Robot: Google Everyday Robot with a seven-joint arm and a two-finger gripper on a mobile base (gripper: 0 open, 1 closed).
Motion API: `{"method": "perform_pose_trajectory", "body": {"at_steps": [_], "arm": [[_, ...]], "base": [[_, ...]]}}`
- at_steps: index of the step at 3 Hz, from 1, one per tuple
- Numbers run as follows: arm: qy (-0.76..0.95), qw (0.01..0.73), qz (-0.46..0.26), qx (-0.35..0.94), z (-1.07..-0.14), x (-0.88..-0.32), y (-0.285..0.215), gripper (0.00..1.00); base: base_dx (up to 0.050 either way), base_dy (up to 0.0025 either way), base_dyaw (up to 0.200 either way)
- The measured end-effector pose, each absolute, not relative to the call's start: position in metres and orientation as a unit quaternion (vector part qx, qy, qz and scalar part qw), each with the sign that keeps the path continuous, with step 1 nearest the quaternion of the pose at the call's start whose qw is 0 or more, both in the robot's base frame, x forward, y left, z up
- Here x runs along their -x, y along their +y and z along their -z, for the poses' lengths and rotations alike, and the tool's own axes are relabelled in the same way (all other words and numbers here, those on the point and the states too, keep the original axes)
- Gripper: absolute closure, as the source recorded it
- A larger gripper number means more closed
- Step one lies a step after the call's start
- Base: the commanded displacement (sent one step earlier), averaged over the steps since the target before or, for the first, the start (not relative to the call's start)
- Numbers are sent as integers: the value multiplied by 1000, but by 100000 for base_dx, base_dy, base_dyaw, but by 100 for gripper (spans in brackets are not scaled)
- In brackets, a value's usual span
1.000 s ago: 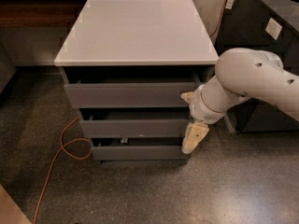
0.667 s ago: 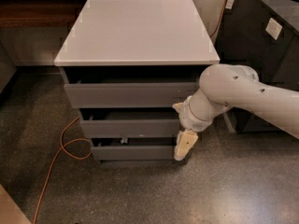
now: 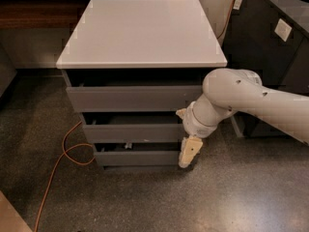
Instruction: Pick rxbar blueberry from bottom drawer and place on counter
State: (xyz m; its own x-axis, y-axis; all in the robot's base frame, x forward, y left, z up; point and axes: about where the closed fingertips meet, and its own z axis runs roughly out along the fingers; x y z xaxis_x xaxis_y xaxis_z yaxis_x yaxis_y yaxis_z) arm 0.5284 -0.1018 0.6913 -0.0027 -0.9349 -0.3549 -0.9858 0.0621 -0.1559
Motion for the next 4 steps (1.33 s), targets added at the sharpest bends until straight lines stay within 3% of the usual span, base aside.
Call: {"method": "perform_pose_trajectory", "body": {"at_steps": [2, 4], "arm": [[703, 201, -111, 673, -612, -552, -74, 0], [683, 215, -88, 692, -530, -579, -47, 0]], "base": [[0, 0, 0], [0, 0, 0]]}}
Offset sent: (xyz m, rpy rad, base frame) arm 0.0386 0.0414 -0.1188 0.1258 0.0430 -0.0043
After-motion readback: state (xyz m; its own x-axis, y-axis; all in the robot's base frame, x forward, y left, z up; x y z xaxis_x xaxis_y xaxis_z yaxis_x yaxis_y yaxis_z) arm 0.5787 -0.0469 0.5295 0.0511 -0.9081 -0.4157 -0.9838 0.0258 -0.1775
